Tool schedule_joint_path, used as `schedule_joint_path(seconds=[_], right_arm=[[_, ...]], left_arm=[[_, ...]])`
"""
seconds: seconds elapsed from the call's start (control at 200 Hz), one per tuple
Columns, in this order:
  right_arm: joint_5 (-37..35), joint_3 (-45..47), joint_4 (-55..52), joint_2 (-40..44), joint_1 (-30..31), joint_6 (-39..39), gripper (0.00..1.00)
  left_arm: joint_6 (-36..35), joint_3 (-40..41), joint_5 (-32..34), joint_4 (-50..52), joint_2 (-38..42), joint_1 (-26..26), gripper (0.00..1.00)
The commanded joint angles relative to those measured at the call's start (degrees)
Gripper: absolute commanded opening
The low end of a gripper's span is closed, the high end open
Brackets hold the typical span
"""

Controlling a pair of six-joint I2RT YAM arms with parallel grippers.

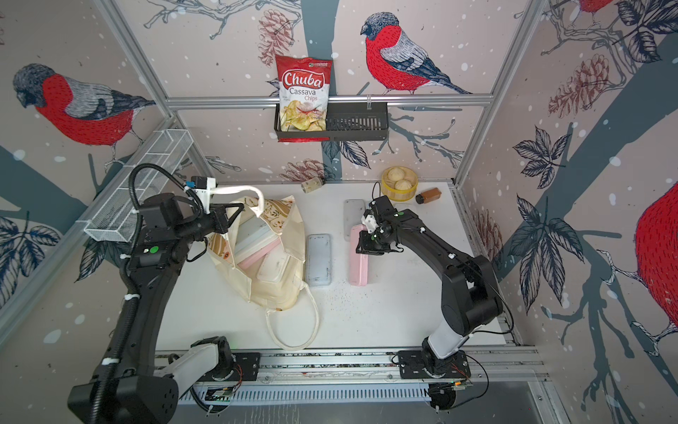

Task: Take out the pencil case from the canvas bag
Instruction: Place the pencil case at the center of the board.

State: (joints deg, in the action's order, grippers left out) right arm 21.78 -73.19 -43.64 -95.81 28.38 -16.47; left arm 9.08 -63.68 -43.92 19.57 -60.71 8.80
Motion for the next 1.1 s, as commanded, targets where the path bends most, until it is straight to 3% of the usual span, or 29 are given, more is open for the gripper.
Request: schedule_joint_path(seconds=[0.0,0.415,0.835,1.096], right_arm=[[1.36,-1.48,-1.01,-1.79,0.82,1.54,0.2],[5.29,-7.49,-3.07,-10.52,2.06,2.46,0.27],[6.7,-9.78,-3.94,-15.6,1.94,1.32,0.43],[6.85,-7.43,-0.56,-15.25,1.11,-2.05,0.39]], left_arm=[[1.0,-0.07,-2.57,-7.72,0.46,0.2,0.0],[1.82,0.71,-2.05,-8.41,-0.46,0.27,0.0],[2.87,1.44,-1.88,-9.55,-0.07,0.26,0.0],[2.7,1.54,-0.64,-9.2,0.13,0.26,0.0]])
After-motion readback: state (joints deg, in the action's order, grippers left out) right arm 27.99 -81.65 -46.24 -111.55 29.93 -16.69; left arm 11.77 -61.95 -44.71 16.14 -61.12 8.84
